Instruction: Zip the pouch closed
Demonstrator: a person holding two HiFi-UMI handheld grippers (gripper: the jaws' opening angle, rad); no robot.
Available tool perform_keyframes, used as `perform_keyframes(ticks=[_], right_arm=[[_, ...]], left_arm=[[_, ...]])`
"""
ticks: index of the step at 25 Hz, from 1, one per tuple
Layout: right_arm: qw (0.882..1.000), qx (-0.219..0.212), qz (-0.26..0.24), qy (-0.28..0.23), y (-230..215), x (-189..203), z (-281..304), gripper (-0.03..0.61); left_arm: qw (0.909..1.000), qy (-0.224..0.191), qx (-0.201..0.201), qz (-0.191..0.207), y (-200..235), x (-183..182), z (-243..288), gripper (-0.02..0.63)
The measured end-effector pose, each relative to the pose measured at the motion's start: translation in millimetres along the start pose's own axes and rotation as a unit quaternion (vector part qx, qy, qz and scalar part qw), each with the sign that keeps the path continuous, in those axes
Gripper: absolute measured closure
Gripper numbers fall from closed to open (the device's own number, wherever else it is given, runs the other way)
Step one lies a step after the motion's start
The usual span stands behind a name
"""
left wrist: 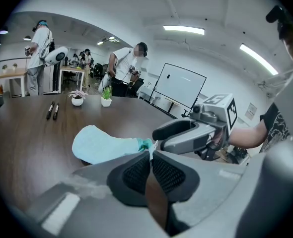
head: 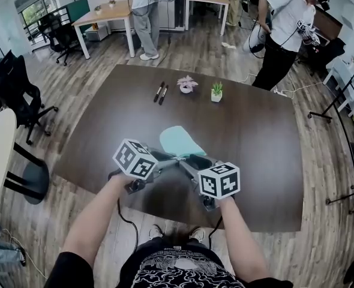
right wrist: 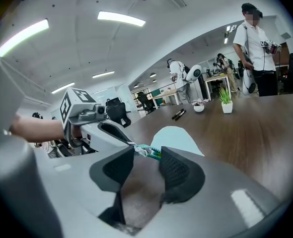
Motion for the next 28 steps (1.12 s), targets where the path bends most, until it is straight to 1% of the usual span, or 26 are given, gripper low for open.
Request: perform_keyframes(ticks=[5, 8, 11, 16, 21, 24, 28], right_arm=[[0.999, -0.030, -0.003, 0.010, -1, 4, 4, 0.430], [0.999, -0.038, 0.004, 0.010, -1, 4, 6, 0.443], [0.999, -0.039, 0.008, 0.011, -1, 4, 7, 0.469], [0.999, -0.034, 0.005, 0.011, 3, 2, 9, 0.474], [1.000, -0.024, 0.007, 0.010, 1, 3, 10, 0.492], [1.000, -0.023, 0.006, 0.014, 2, 3, 11, 0.496], [1.000, -0.026, 0.009, 0.010, 4, 5, 10, 0.554]], left_arm=[[1.0000, -0.001, 0.003, -0.006, -5, 2, 3, 0.592], [1.0000, -0.002, 0.002, -0.008, -6, 2, 3, 0.592], [0.9999, -0.002, 0.000, -0.011, -6, 3, 1, 0.592], [0.9998, -0.007, -0.006, -0.018, -5, 5, -2, 0.592], [0.9988, -0.022, -0.007, -0.042, -1, 8, 0, 0.592], [0.9986, -0.024, -0.011, -0.047, -2, 10, 1, 0.592], [0.9983, -0.022, -0.025, -0.049, -5, 8, 3, 0.592]])
Point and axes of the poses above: the fingertips, and each gripper's own axes: z forward along the fingers, y to its left, x out of its underside, the point moved 10 cm from there along -z, backward along the fingers, and after that the axes turned 6 degrees about y, right-handed, at the moved point
